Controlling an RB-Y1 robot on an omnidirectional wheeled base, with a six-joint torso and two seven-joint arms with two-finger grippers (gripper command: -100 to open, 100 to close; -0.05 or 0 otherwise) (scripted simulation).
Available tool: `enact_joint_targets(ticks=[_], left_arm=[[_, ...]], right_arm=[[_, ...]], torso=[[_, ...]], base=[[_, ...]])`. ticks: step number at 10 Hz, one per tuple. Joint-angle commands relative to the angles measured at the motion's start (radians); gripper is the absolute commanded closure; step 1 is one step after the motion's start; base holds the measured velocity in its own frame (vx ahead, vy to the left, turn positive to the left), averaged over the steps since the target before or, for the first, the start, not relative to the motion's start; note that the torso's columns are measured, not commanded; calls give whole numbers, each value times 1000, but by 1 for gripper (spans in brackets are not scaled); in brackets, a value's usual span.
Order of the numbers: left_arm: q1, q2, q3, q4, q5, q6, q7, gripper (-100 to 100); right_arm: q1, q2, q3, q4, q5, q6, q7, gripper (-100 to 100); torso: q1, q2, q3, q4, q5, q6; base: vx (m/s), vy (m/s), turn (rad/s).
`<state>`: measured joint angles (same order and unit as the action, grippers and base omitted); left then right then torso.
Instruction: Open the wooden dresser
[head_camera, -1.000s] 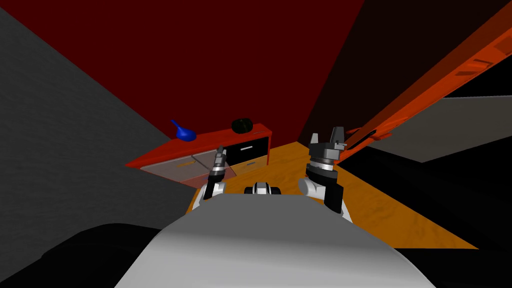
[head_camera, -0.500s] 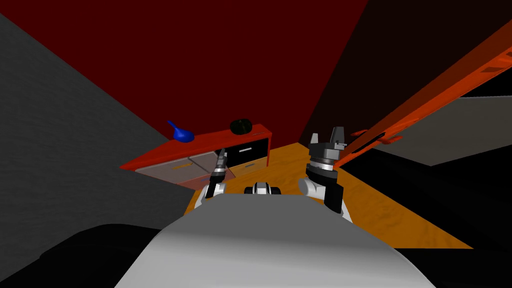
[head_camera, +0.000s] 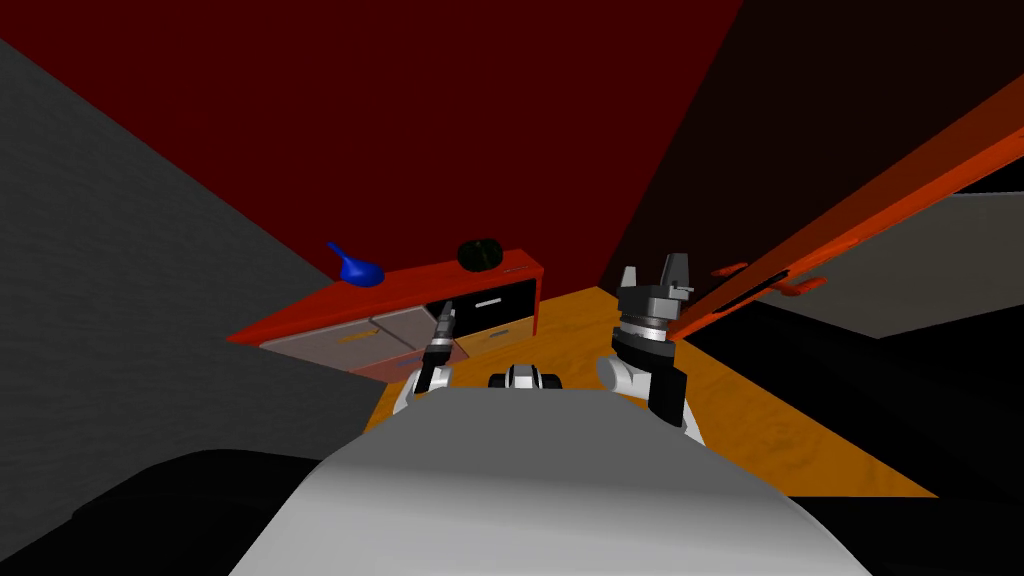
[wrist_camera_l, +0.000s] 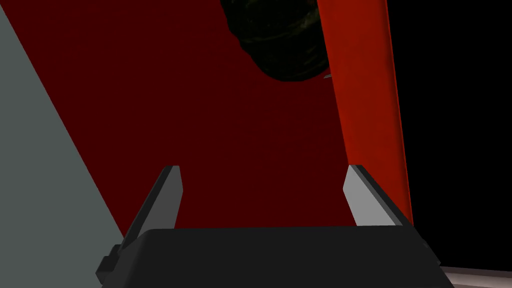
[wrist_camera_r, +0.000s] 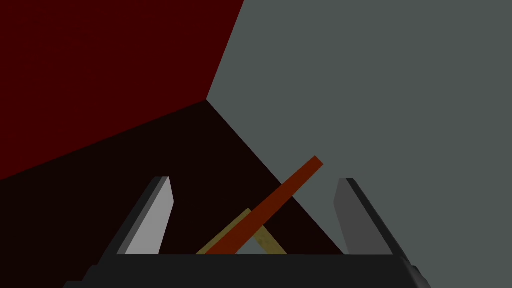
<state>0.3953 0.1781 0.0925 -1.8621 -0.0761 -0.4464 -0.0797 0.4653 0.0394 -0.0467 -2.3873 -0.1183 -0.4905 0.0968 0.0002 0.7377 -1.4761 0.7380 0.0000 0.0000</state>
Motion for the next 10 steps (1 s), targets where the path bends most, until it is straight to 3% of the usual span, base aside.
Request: enact_joint_targets(ticks=[1,10], left_arm=[[-13,-2,5,62,-1,-15,-6,-100],[-69,-23,34,302,0,-66,-20,-100]], right_arm=[[0,0,0,0,0,0,0,0],[0,0,0,0,0,0,0,0]], torso=[[0,-1,0,0,0,0],[-1,0,0,0,0,0]], base=[[72,-31,19],[75,-42,22]])
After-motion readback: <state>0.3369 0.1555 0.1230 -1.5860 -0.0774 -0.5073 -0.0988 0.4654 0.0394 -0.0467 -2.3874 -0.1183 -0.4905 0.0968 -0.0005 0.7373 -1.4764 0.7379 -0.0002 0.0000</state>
